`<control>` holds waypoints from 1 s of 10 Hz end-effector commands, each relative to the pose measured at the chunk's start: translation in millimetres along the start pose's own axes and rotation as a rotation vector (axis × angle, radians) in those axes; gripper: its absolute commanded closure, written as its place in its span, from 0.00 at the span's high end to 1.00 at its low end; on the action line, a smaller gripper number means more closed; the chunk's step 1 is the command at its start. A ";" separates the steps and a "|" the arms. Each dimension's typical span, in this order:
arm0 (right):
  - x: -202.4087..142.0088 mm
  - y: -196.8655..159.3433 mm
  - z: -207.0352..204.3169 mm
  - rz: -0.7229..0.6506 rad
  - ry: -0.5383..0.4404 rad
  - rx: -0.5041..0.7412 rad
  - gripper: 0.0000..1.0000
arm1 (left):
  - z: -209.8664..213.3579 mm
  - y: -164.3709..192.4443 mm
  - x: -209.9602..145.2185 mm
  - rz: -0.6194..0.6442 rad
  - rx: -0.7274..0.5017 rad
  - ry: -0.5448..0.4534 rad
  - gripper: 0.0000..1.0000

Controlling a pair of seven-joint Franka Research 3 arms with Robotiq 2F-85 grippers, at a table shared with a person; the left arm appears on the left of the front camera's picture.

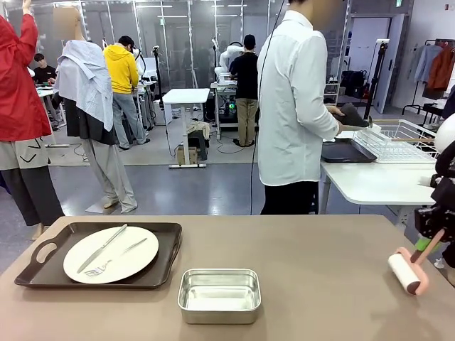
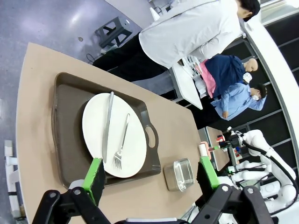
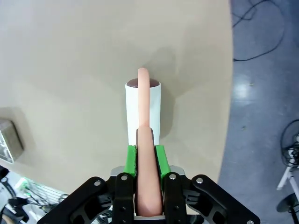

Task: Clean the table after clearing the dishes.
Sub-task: When the left (or right) Handle tray is removed, use the left hand (or right hand) to clean the left (or right) side of the table with the Lint Roller.

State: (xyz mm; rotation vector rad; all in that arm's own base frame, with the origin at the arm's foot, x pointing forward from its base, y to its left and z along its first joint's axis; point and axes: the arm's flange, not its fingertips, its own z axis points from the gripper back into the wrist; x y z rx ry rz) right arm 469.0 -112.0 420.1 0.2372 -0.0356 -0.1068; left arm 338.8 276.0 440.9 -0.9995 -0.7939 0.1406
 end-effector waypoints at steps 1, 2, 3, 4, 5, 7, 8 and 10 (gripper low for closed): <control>-23.0 28.6 30.4 0.016 -0.023 -0.095 0.00 | 3.9 -0.1 -0.3 -0.007 -0.012 0.001 1.00; -29.7 37.6 46.9 0.032 -0.023 -0.116 0.00 | 3.9 -0.1 -0.3 -0.007 -0.012 0.001 1.00; -34.1 47.5 58.8 0.046 -0.045 -0.122 0.17 | 3.9 -0.1 -0.3 -0.007 -0.012 0.001 1.00; -37.7 55.0 67.3 0.059 -0.052 -0.142 0.17 | 3.9 -0.1 -0.3 -0.007 -0.012 0.001 1.00; -39.1 62.9 72.5 0.065 -0.059 -0.153 0.17 | 3.9 -0.1 -0.3 -0.007 -0.012 0.001 1.00; -35.8 54.8 75.4 0.093 -0.061 -0.120 0.17 | 3.9 -0.1 -0.3 -0.007 -0.012 0.001 1.00; -35.8 54.8 75.4 0.093 -0.061 -0.120 0.17 | 3.9 -0.1 -0.3 -0.007 -0.012 0.001 1.00; -35.8 54.8 75.4 0.093 -0.061 -0.120 0.17 | 3.9 -0.1 -0.3 -0.007 -0.012 0.001 1.00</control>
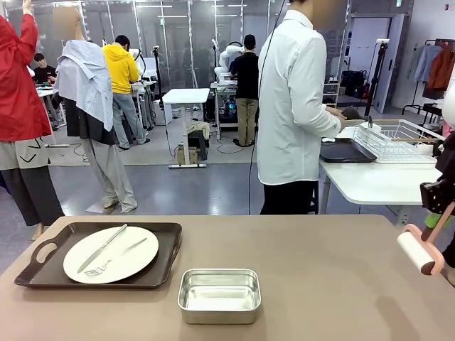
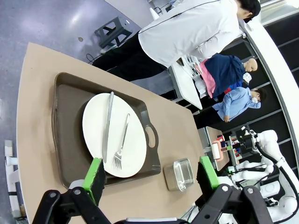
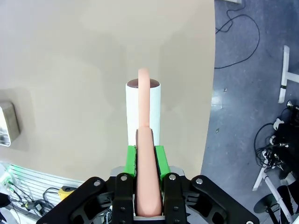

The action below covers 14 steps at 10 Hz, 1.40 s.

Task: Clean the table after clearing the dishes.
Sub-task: When the left (or right) Handle tray is removed, use the left hand (or right hand) to clean the left (or right) side of the table with the Lint Roller, then place the Lint Roller back on top of the Airtight Container.

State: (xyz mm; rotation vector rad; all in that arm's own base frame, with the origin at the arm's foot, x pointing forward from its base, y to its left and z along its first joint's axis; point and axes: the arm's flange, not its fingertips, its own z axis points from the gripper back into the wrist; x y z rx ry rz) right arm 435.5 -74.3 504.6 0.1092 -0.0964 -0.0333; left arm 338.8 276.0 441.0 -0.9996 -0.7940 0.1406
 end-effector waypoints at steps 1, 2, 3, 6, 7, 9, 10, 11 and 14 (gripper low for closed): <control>-0.1 1.8 0.8 0.010 -0.003 0.003 0.17 | 3.8 -0.1 -0.3 -0.007 -0.012 0.001 1.00; -0.1 1.8 0.8 0.010 -0.003 0.003 0.17 | 3.8 -0.1 -0.3 -0.007 -0.012 0.001 1.00; -0.1 1.8 0.8 0.010 -0.003 0.003 0.17 | 3.8 -0.1 -0.3 -0.007 -0.012 0.001 1.00; -0.1 1.8 0.8 0.010 -0.003 0.003 0.17 | 3.8 -0.1 -0.3 -0.007 -0.012 0.001 1.00; -0.1 1.8 0.8 0.010 -0.003 0.003 0.17 | 3.8 -0.1 -0.3 -0.007 -0.012 0.001 1.00; -0.1 1.8 0.8 0.010 -0.003 0.003 0.17 | 3.8 -0.1 -0.3 -0.007 -0.012 0.001 1.00; -0.1 1.8 0.8 0.010 -0.003 0.003 0.17 | 3.8 -0.1 -0.3 -0.007 -0.012 0.001 1.00; 0.4 0.6 -0.4 0.002 0.001 0.001 0.20 | 3.8 -0.1 -0.3 -0.007 -0.012 0.001 1.00; 24.9 133.2 46.9 0.574 -0.201 -0.057 0.20 | 3.8 -0.1 -0.3 -0.007 -0.012 0.001 1.00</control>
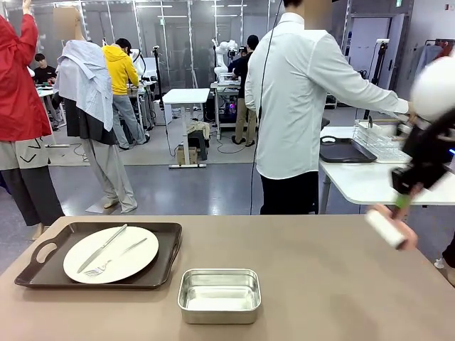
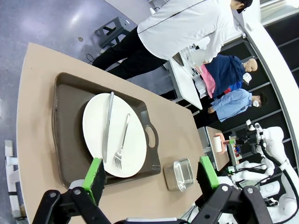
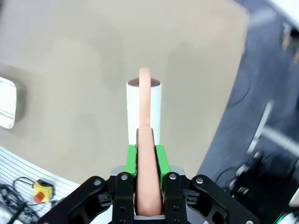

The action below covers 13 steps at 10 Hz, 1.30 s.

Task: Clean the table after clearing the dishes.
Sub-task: Place the Lint Roller back on top of the Airtight Container.

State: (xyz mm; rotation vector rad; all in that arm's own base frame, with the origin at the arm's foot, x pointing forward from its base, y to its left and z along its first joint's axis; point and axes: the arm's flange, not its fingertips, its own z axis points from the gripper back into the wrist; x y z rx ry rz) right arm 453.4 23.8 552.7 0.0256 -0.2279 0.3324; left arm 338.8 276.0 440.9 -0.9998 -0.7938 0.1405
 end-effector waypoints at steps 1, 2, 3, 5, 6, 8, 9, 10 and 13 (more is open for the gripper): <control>31.6 60.9 26.1 0.338 -0.130 0.006 0.20 | 3.9 -0.1 -0.3 -0.008 -0.012 0.001 1.00; 43.2 99.4 34.5 0.423 -0.131 0.020 0.20 | 3.9 -0.1 -0.3 -0.008 -0.012 0.001 1.00; 51.9 152.0 36.4 0.608 -0.103 0.001 0.20 | 3.9 -0.1 -0.3 -0.008 -0.012 0.001 1.00; 68.0 241.0 33.9 0.844 -0.052 0.012 0.20 | 3.9 -0.1 -0.3 -0.008 -0.012 0.001 1.00; 71.4 289.0 31.7 0.959 -0.023 -0.011 0.20 | 3.9 -0.1 -0.3 -0.008 -0.012 0.001 1.00; 66.1 349.9 22.0 1.115 -0.013 0.013 0.20 | 3.9 -0.1 -0.3 -0.008 -0.012 0.001 1.00; 61.2 367.6 13.3 1.154 0.007 0.015 0.20 | 3.9 -0.1 -0.3 -0.008 -0.012 0.001 1.00; 58.6 377.9 4.3 1.147 0.039 0.024 0.20 | 3.9 -0.1 -0.3 -0.008 -0.012 0.001 1.00; 53.2 383.8 4.2 1.127 0.010 0.043 0.20 | 3.9 -0.1 -0.3 -0.008 -0.012 0.001 1.00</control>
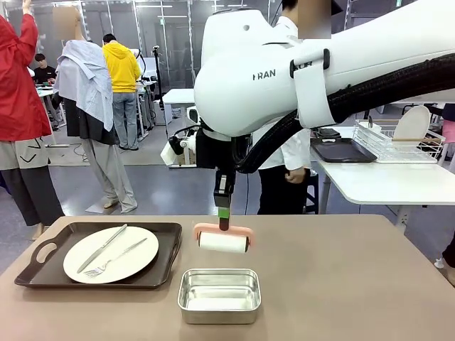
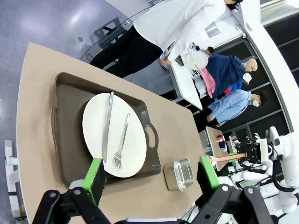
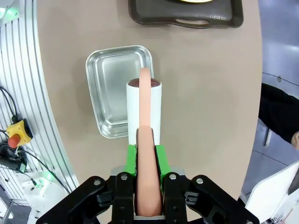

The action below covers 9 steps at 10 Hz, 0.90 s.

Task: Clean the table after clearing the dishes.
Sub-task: Place the Lint Roller back on top of the Airtight Container.

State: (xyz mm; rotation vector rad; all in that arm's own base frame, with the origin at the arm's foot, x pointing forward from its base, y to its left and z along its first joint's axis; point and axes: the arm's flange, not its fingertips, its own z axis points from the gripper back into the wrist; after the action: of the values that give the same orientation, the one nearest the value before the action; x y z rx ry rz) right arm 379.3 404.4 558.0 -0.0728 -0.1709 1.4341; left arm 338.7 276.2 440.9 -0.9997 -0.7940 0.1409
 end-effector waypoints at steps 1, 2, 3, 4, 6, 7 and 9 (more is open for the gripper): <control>-1.0 1.9 6.6 0.025 -0.030 -0.017 0.20 | 3.6 -0.2 -0.2 -0.008 -0.012 0.001 1.00; -1.0 1.9 6.6 0.025 -0.030 -0.017 0.20 | 3.6 -0.2 -0.2 -0.008 -0.012 0.001 1.00; -1.0 1.9 6.6 0.025 -0.030 -0.017 0.20 | 3.6 -0.2 -0.2 -0.008 -0.012 0.001 1.00; 1.0 -0.3 5.0 0.003 -0.012 -0.010 0.20 | 3.6 -0.2 -0.2 -0.008 -0.012 0.001 1.00; 26.2 -3.6 -32.5 0.057 0.027 0.101 0.20 | 3.6 -0.2 -0.2 -0.008 -0.012 0.001 1.00; 26.2 -3.6 -32.5 0.057 0.027 0.101 0.20 | 3.6 -0.2 -0.2 -0.008 -0.012 0.001 1.00; 33.4 -6.0 -54.3 0.078 0.041 0.160 0.20 | 3.6 -0.2 -0.2 -0.008 -0.012 0.001 1.00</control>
State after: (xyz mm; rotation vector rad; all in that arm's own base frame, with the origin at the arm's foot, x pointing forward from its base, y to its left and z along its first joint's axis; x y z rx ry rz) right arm 395.2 434.5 499.6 -0.0105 -0.0519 1.4844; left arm 338.7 276.2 440.9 -0.9997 -0.7939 0.1408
